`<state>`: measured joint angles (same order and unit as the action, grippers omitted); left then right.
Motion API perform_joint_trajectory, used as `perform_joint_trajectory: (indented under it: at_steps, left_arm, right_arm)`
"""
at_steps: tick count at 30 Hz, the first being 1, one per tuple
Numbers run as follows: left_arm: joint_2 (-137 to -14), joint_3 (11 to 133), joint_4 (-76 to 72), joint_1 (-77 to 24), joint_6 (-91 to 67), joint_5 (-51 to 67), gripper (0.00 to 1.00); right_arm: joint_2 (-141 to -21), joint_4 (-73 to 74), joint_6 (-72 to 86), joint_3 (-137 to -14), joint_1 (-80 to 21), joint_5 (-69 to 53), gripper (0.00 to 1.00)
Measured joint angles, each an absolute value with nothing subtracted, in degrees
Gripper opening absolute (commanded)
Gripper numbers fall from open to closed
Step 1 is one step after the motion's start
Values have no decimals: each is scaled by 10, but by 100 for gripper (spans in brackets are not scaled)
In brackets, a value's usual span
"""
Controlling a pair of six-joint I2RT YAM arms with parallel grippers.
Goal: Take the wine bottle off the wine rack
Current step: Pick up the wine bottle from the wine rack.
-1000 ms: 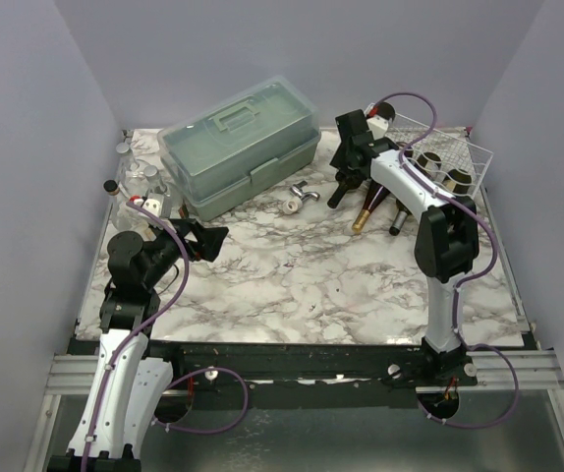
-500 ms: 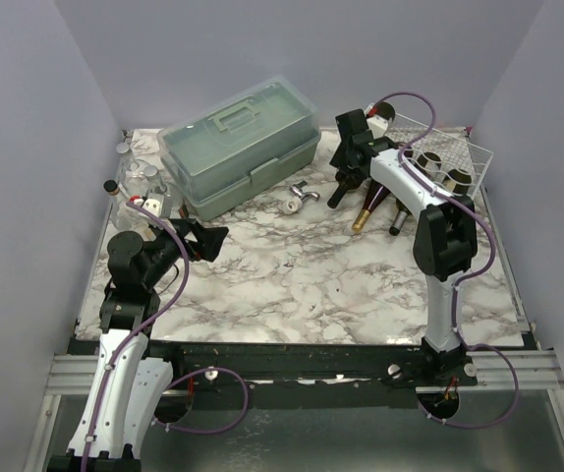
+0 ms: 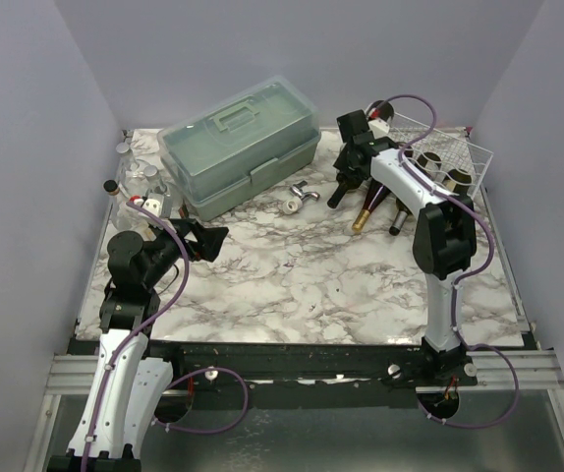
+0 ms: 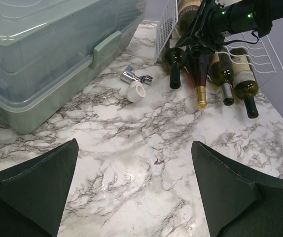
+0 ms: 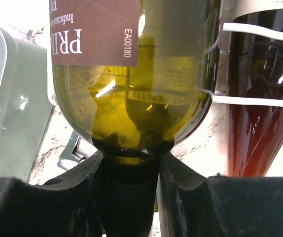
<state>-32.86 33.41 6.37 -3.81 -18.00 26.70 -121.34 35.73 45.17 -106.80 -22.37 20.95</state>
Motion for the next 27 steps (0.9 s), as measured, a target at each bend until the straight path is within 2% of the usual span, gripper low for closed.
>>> perform_joint_trajectory:
  at_steps: [3, 15, 27]
  left_arm:
    - [-329, 334, 65, -38, -180, 267, 99]
    - [-329, 334, 66, -38, -180, 267, 99]
    - [-328, 335, 66, -38, -180, 267, 99]
  right_arm:
    - [-1213, 359, 452, -1068, -223, 207, 1]
    - [-1206, 357, 451, -1061, -220, 207, 0]
    - [-1133, 341, 441, -1010, -217, 199, 0]
